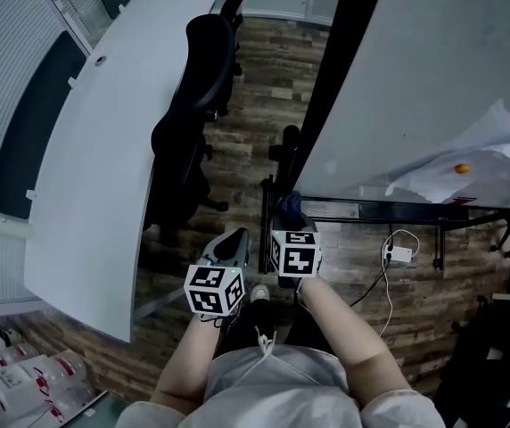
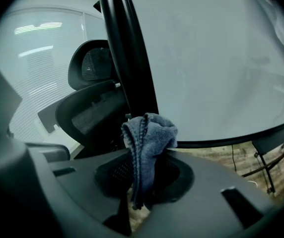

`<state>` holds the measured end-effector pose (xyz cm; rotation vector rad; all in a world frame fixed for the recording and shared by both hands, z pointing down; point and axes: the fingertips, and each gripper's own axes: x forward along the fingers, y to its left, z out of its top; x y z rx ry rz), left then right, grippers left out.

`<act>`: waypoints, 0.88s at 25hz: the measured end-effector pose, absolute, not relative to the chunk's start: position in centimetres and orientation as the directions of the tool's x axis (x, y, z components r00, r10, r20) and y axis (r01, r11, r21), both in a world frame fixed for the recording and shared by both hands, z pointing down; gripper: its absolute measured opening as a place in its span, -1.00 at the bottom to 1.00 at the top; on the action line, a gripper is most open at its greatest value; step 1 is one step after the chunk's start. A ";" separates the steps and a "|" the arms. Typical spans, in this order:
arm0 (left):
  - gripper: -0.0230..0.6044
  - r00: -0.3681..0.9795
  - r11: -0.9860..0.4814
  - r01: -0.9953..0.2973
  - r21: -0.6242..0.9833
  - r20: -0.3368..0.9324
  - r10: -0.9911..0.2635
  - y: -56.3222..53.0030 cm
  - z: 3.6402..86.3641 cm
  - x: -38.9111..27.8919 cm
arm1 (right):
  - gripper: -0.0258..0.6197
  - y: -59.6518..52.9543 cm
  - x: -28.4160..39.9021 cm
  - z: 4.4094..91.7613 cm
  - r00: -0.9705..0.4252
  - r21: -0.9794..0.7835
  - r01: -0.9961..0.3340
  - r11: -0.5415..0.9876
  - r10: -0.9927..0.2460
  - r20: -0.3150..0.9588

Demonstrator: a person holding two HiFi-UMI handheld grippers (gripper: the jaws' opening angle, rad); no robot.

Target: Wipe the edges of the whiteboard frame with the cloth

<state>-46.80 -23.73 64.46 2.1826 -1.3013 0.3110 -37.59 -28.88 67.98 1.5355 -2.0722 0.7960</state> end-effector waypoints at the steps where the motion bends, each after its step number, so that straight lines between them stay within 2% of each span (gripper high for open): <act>1: -0.87 0.500 -0.364 -0.862 0.354 0.467 -0.730 -23.7 64.3 -46.6 | -0.71 -28.6 -37.4 67.8 -0.291 -0.191 -0.957 0.221 -0.703 0.648; 7: -0.87 0.504 -0.378 -0.859 0.344 0.446 -0.739 -23.4 63.0 -44.2 | -0.71 -25.9 -35.7 66.5 -0.357 -0.187 -0.931 0.313 -0.680 0.641; 11: -0.87 0.515 -0.408 -0.854 0.322 0.422 -0.746 -22.9 60.5 -41.3 | -0.71 -24.0 -32.5 63.8 -0.376 -0.172 -0.923 0.344 -0.713 0.592; 22: -0.87 0.575 -0.535 -0.817 0.215 0.229 -0.785 -20.2 49.2 -30.9 | -0.71 -19.9 -21.0 51.5 -0.366 -0.066 -0.928 0.366 -0.871 0.327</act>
